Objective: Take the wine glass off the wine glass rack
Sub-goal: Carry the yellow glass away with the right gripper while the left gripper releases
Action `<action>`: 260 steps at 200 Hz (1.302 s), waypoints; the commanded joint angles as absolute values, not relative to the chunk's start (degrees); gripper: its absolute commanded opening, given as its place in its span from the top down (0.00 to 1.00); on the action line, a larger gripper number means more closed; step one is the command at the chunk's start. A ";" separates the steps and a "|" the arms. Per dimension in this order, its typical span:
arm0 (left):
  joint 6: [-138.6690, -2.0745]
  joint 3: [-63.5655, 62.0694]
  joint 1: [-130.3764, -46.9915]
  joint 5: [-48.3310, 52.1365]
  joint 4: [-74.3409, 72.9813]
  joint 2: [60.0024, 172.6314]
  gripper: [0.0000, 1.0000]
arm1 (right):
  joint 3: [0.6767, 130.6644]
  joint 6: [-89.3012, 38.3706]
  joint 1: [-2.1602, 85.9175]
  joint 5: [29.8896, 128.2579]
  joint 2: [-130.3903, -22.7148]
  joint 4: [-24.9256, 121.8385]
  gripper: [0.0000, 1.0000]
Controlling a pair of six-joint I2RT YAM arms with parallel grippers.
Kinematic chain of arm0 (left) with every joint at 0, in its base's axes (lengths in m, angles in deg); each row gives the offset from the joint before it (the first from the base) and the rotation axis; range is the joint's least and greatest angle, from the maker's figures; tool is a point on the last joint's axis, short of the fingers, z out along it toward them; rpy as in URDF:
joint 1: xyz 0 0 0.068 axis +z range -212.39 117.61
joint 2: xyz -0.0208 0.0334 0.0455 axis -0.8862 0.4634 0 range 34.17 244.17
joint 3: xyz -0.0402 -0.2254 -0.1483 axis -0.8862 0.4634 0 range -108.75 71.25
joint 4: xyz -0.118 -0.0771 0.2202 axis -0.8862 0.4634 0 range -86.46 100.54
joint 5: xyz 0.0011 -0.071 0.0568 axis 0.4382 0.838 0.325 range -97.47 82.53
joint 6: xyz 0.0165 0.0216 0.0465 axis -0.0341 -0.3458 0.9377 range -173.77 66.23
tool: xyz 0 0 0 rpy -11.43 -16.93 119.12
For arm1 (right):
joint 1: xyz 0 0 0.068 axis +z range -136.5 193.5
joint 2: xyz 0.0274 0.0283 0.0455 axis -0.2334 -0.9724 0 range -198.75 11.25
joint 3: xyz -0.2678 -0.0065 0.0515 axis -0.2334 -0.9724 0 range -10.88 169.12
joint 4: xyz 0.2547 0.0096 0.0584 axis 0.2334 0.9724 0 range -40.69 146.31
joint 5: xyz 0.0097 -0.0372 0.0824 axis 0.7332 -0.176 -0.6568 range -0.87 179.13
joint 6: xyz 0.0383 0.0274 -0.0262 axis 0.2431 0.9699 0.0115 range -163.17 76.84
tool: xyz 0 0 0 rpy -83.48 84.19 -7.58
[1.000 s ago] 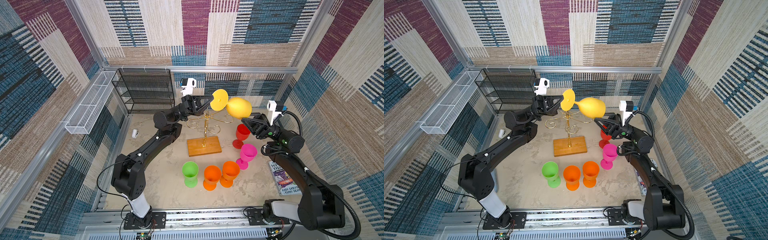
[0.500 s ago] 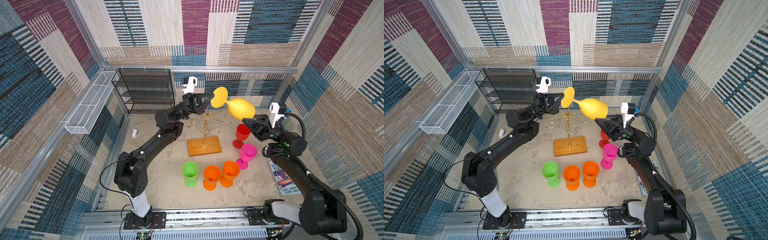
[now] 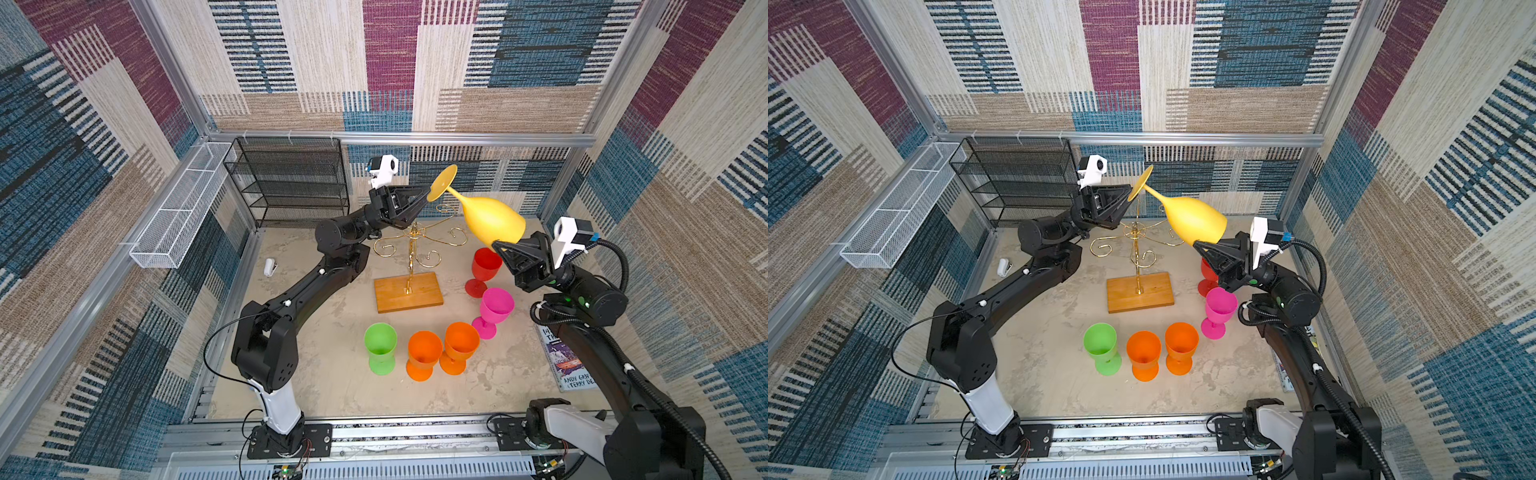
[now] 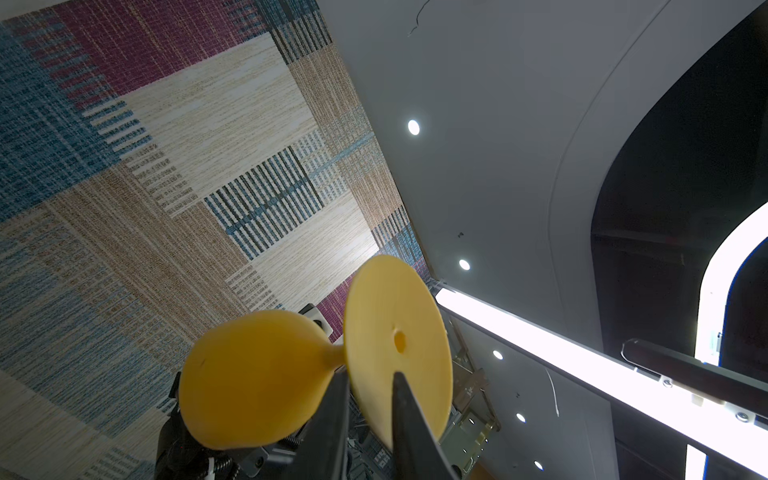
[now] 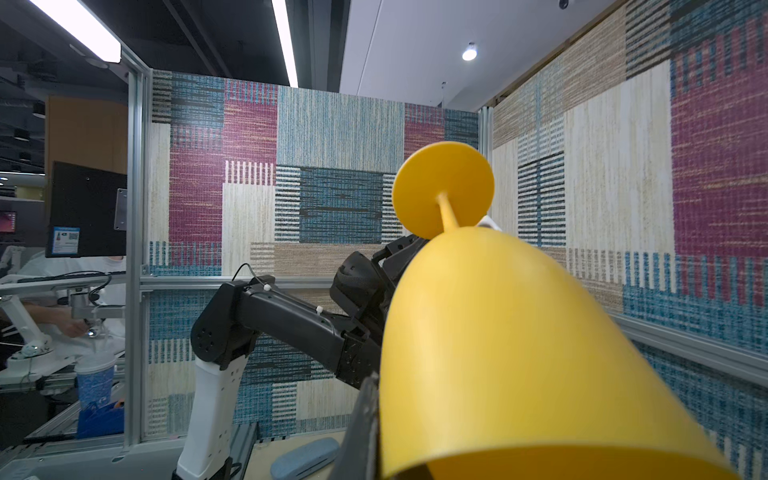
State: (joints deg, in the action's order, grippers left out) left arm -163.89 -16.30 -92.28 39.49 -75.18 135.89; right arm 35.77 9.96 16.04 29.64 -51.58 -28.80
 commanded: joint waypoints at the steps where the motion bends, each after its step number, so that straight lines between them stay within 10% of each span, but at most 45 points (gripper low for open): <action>1: -161.81 -16.25 -92.45 40.74 -77.32 134.99 0.67 | 37.44 3.05 16.03 34.54 -49.42 -19.30 1.00; 96: -154.57 -10.57 -93.07 46.00 -77.27 130.58 0.54 | 70.38 -26.69 15.95 71.65 -52.21 65.13 1.00; 260: -148.11 0.66 -93.00 52.49 -77.23 118.09 0.54 | 107.24 -37.89 9.35 87.65 -88.61 113.88 1.00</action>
